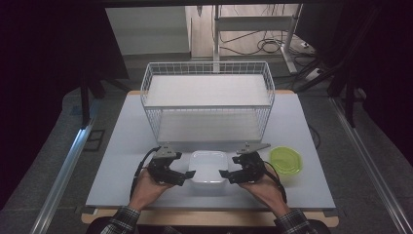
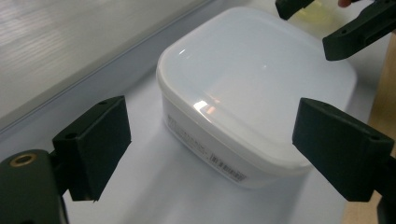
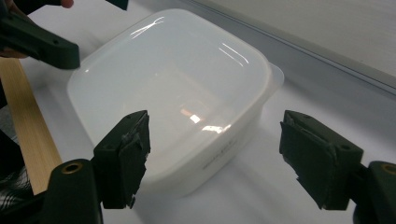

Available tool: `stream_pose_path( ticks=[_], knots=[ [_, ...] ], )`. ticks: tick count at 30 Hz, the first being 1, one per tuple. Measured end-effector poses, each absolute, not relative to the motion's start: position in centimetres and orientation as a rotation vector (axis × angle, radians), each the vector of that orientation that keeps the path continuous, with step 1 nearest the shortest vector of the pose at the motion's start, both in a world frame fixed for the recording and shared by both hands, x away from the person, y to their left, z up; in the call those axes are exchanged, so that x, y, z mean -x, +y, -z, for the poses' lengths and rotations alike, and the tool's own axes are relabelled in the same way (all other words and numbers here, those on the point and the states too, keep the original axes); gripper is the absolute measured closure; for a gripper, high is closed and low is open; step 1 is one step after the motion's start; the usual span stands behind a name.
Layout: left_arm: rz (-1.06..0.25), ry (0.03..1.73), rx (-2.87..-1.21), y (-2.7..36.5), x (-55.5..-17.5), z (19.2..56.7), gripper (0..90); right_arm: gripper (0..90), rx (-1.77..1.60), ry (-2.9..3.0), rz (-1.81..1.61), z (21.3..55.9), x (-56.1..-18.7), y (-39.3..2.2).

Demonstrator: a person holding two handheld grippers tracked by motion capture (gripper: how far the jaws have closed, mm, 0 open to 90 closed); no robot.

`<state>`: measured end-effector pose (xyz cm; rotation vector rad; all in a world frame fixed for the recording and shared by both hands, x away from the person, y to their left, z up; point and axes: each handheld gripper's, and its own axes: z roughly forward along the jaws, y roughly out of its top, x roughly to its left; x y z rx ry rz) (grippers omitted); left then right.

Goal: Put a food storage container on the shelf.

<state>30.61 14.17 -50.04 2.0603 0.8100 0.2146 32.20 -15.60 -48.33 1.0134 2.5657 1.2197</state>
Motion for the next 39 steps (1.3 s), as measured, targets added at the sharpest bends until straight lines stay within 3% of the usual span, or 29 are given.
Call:
stream_pose_path(
  ticks=[7,10,14,18,19,20,23,24,26,36,39],
  knots=[
    [-0.05,0.802,-2.059,13.7,-31.7,50.8,9.2,24.9,-1.111,2.639,-1.264,48.8,-33.8,-15.2],
    [0.021,0.801,-2.037,13.6,-31.9,51.0,13.3,29.7,-1.129,2.673,-1.293,48.9,-33.9,-15.2],
    [0.029,0.803,-2.047,13.5,-31.7,50.9,15.3,31.4,-1.144,2.684,-1.29,48.9,-33.7,-15.1],
    [0.021,0.821,-2.079,13.4,-30.8,50.4,18.5,41.7,-1.209,2.693,-1.274,48.4,-33.0,-15.4],
    [0.021,0.821,-2.079,13.4,-30.8,50.4,20.4,41.7,-1.209,2.693,-1.274,48.4,-33.0,-15.4],
    [0.023,0.845,-2.081,13.5,-30.3,50.2,23.4,50.1,-1.226,2.677,-1.272,48.1,-32.4,-15.8],
    [0.028,0.873,-2.074,13.7,-29.8,50.0,29.8,57.1,-1.253,2.661,-1.278,47.9,-31.9,-16.0],
    [0.02,0.917,-2.057,14.0,-29.3,49.6,40.1,62.3,-1.329,2.654,-1.282,47.7,-31.7,-16.3],
    [-0.01,0.948,-2.053,14.0,-28.8,49.2,50.2,64.5,-1.378,2.637,-1.289,47.7,-31.4,-16.3],
    [-0.089,1.059,-1.996,14.4,-28.1,48.4,73.8,79.6,-1.415,2.549,-1.37,47.4,-30.8,-16.6],
    [-0.072,1.083,-1.973,14.6,-28.2,48.6,75.0,79.6,-1.375,2.533,-1.347,47.3,-30.5,-16.3]
  ],
)
